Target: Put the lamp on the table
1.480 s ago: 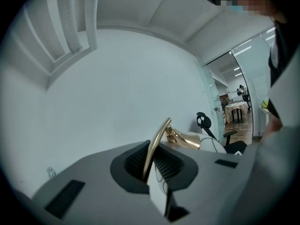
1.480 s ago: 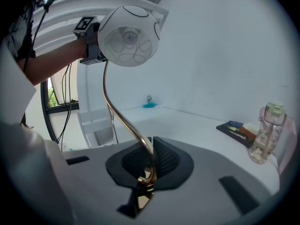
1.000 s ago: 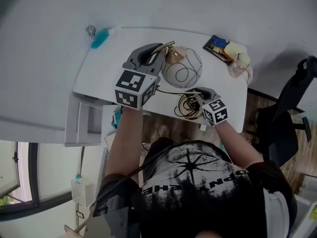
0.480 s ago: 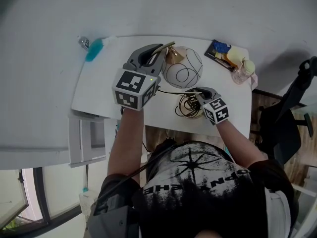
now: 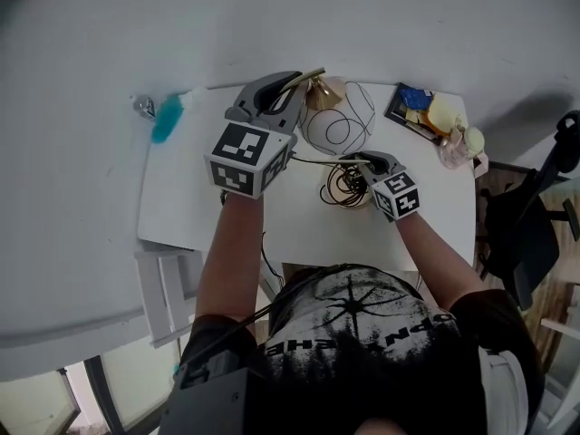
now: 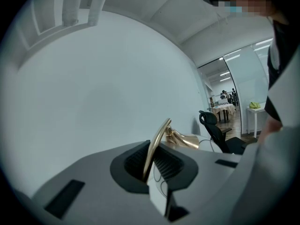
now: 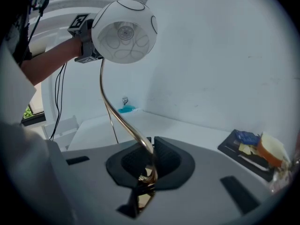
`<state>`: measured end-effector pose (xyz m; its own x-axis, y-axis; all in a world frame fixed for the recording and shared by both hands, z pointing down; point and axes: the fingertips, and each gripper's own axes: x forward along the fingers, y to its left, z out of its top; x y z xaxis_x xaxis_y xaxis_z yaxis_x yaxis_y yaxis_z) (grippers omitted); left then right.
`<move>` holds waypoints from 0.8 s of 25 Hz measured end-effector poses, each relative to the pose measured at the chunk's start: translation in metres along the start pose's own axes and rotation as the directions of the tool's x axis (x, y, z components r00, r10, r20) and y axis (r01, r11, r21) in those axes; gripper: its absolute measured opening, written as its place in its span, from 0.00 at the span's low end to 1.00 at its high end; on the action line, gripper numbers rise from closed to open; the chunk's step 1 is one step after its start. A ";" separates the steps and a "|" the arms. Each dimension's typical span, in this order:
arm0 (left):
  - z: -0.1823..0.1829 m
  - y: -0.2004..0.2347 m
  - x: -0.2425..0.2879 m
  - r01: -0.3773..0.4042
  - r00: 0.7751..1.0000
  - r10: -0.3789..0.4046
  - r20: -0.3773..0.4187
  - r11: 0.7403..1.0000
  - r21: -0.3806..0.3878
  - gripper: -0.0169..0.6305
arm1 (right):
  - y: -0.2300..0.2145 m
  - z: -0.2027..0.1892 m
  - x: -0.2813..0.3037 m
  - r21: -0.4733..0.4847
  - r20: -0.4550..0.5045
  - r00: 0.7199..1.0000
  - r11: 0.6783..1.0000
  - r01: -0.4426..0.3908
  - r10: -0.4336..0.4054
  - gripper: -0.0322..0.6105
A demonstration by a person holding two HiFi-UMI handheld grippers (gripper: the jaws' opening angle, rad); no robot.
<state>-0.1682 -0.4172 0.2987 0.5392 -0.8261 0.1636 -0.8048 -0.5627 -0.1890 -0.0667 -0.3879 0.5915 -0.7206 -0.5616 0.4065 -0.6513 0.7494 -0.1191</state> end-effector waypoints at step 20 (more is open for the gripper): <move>-0.014 0.106 0.091 0.099 0.995 -0.099 -0.005 0.989 0.106 0.07 | -0.060 0.043 0.143 0.103 0.014 0.995 0.990 0.095 -0.097 0.08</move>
<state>-0.2080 -0.5514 0.3072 0.6151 -0.7661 0.1865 -0.7165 -0.6418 -0.2735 -0.1410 -0.5286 0.6181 -0.6575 -0.6365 0.4031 -0.7377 0.6526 -0.1728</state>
